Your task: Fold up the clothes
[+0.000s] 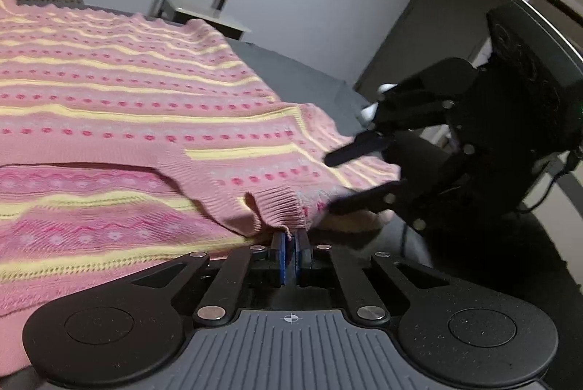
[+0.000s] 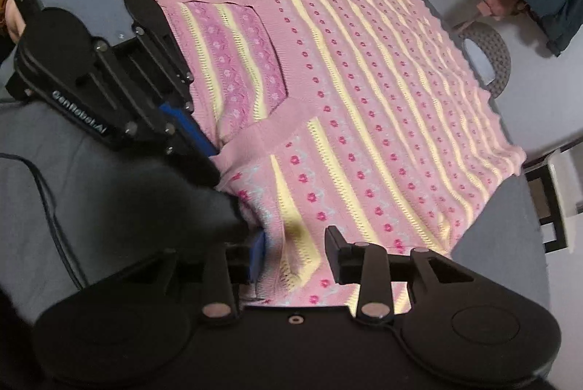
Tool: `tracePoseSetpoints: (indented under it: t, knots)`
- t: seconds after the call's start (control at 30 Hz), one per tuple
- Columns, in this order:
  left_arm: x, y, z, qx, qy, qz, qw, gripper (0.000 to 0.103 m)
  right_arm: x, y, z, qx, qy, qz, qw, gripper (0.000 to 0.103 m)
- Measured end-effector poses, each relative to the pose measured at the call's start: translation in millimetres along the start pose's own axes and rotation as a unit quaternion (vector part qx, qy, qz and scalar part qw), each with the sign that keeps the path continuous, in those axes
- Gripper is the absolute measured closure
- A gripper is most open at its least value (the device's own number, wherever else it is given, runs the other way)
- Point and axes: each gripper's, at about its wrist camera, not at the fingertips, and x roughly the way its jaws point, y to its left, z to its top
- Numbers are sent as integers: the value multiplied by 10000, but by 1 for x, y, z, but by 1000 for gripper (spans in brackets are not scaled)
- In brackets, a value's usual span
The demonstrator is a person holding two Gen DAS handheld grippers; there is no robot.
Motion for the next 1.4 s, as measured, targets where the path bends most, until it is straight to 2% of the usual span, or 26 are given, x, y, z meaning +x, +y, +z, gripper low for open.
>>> tracePoseSetpoints:
  t: [0.07, 0.17, 0.23, 0.3, 0.33, 0.4, 0.5, 0.57, 0.67, 0.77, 0.87, 0.9, 1.0, 1.2, 1.3, 1.4]
  knots:
    - [3, -3, 1, 33, 163, 116, 9998, 102, -6, 5, 0, -210, -11, -192, 9996, 63]
    - [1, 8, 0, -628, 230, -14, 9978, 102, -17, 29, 1, -645, -22, -342, 9973, 63]
    - [-3, 18, 0, -1147, 134, -261, 9930, 102, -23, 52, 2, -956, 6, -376, 9947, 63]
    - [-8, 23, 2, -1426, 0, -428, 9888, 102, -22, 76, 5, -1179, 151, -460, 9918, 65]
    - [-10, 24, 3, -1508, -65, -471, 9874, 102, -19, 86, 7, -1237, 256, -506, 9907, 66]
    - [-12, 26, 5, -1628, -166, -520, 9852, 102, -10, 100, 10, -1203, 446, -581, 9900, 76]
    - [-13, 29, 5, -1765, -223, -547, 9825, 102, 6, 102, 12, -1001, 546, -996, 9885, 76]
    - [-14, 29, 4, -1709, -220, -487, 9838, 102, 14, 96, 13, -849, 585, -1180, 9877, 76]
    - [-13, 28, 2, -1599, -187, -387, 9862, 102, 19, 86, 15, -682, 539, -1172, 9893, 76]
    - [-8, 28, 2, -1502, -116, -332, 9880, 102, 23, 81, 17, -762, 513, -1274, 9876, 76]
    - [-7, 23, 1, -1265, -69, -275, 9916, 101, 23, 70, 18, -485, 493, -992, 9927, 76]
    - [-6, 20, 1, -1163, -57, -238, 9929, 101, 22, 66, 16, -354, 493, -891, 9942, 81]
    - [-5, 12, 2, -873, 14, -158, 9961, 101, 21, 55, 15, -92, 449, -641, 9969, 89]
    - [0, 4, 1, -550, 344, -50, 9979, 102, 9, 62, 13, -386, 297, -530, 9974, 92]
    - [-5, 1, -1, -465, 659, -98, 9967, 102, -2, 80, 12, -908, 357, -465, 9941, 93]
    - [-16, -8, -7, -161, 816, -133, 9964, 102, -10, 99, 11, -1255, 395, -426, 9904, 93]
